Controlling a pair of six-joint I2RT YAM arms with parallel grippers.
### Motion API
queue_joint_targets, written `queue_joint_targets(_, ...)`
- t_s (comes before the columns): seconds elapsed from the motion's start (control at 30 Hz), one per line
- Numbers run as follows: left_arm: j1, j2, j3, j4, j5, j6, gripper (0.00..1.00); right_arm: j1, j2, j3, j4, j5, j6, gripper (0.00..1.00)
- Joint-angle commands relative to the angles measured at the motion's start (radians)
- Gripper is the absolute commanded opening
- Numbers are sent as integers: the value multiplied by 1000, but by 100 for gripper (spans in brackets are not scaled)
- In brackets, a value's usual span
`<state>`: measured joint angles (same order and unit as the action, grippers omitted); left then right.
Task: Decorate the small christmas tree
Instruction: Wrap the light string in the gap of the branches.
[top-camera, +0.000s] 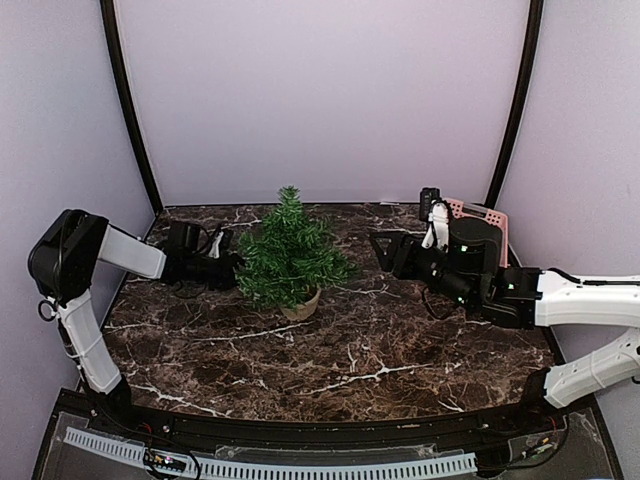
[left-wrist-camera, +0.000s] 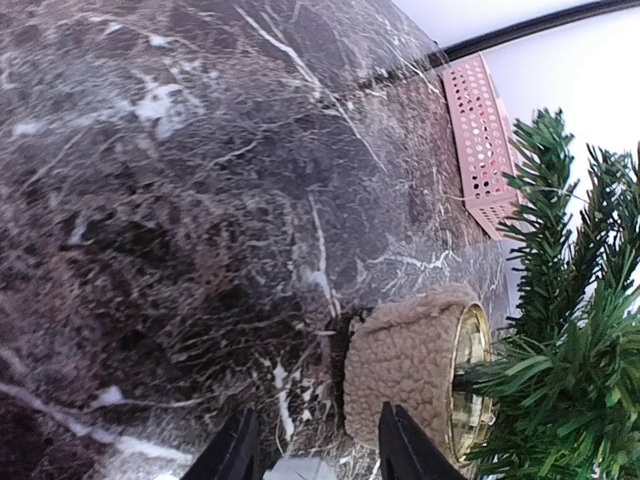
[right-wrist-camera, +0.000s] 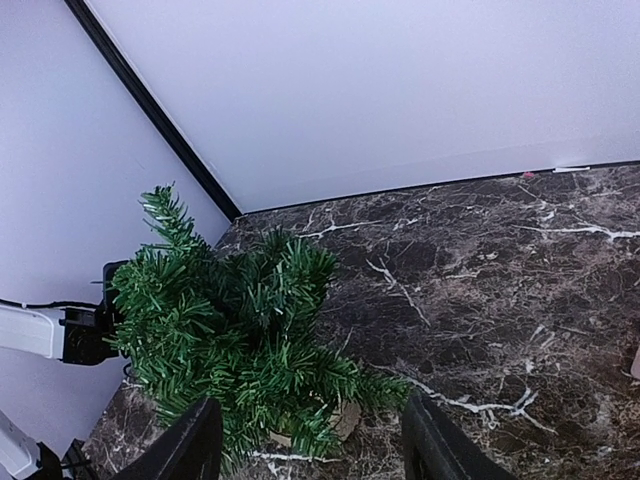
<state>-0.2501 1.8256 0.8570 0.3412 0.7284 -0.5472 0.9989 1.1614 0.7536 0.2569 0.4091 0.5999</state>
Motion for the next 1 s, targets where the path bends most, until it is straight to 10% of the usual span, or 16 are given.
queue_joint_targets(0.0, -15, 17, 34, -7, 29, 19, 40, -8, 1, 23, 18, -7, -1, 62)
queue_joint_targets(0.5, -37, -36, 21, -16, -56, 27, 1, -8, -54, -12, 13, 18, 9, 58)
queue_joint_targets(0.97, -35, -380, -204, 11, -358, -3, 0, -8, -113, -44, 10, 34, 10, 57)
